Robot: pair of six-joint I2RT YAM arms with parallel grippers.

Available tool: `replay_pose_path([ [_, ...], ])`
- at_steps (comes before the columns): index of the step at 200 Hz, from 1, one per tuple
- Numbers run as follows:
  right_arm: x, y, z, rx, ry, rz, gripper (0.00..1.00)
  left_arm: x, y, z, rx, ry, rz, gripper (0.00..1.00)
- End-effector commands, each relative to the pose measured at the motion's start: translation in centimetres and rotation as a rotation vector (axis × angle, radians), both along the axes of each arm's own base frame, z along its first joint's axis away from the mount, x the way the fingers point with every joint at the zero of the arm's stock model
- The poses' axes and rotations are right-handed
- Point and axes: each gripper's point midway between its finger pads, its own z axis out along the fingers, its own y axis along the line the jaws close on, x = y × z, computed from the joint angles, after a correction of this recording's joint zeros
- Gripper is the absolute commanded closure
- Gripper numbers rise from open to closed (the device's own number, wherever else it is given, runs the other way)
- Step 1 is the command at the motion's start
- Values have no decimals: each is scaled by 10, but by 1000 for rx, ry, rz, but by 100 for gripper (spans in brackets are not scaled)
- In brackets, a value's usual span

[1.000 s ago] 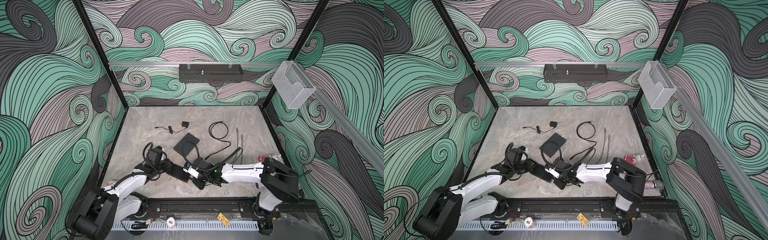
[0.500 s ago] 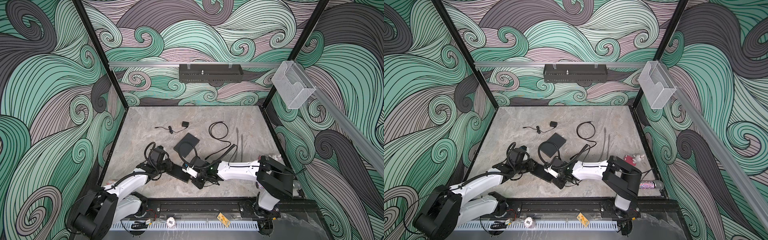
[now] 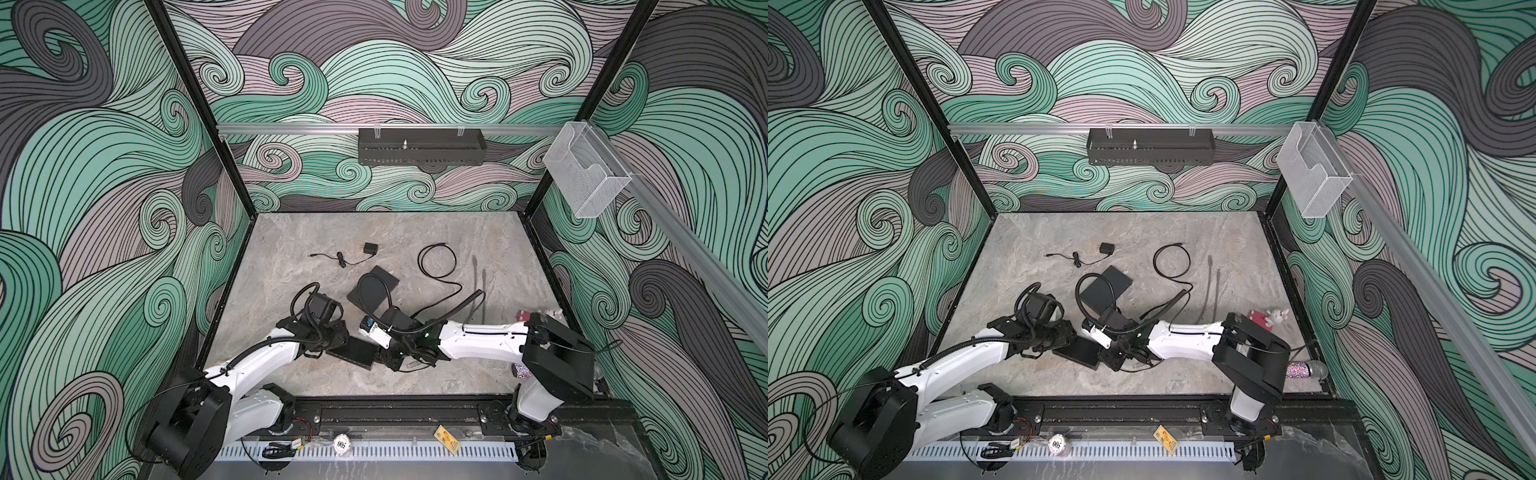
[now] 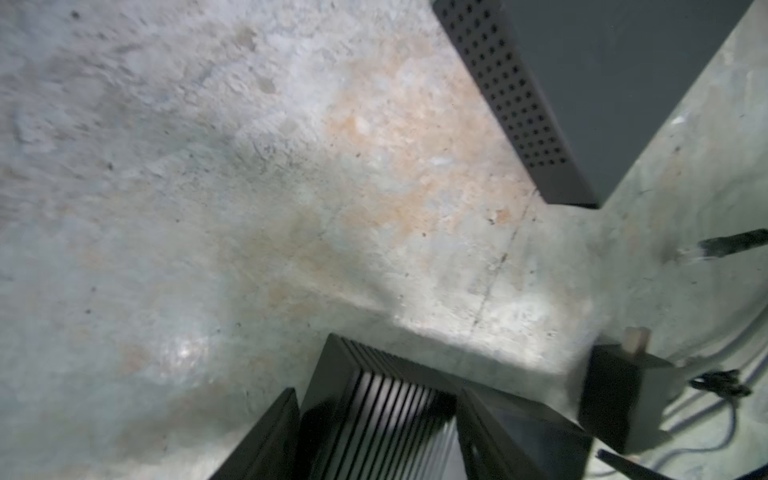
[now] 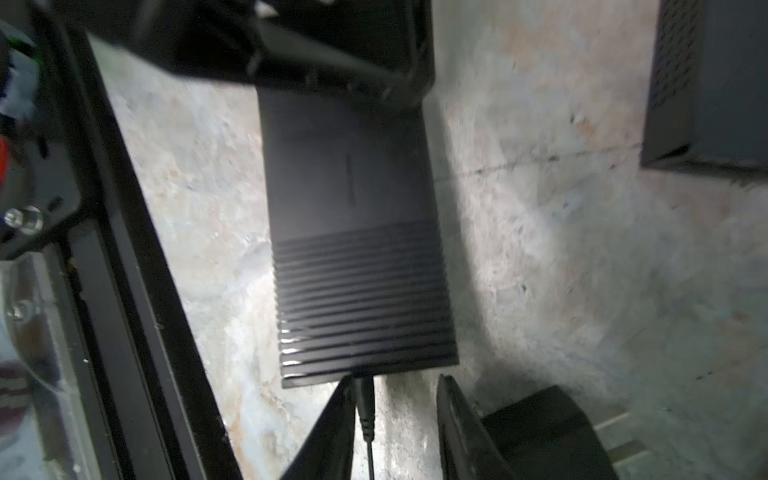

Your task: Insert the plug into the switch port

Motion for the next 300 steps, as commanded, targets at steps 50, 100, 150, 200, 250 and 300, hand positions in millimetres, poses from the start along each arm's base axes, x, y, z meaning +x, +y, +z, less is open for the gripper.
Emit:
replay_pose_path([
  [50,30,-47,59,67,-149,-251,37,31,16,124,71,-225,39,35],
  [100,57,-85,36,-147,-106,-616,23,-3,-1,235,-168,-498,-128,3],
  [150,55,-73,12,-187,10,-759,6,-37,22,245,-68,-548,-226,1],
  [200,54,-67,-9,-220,83,-846,19,-45,26,214,-72,-561,-230,1],
  [250,47,-59,-22,-238,143,-868,31,-44,29,209,-73,-592,-211,1],
  [300,42,-56,-32,-240,161,-943,44,-45,38,210,-56,-612,-172,1],
])
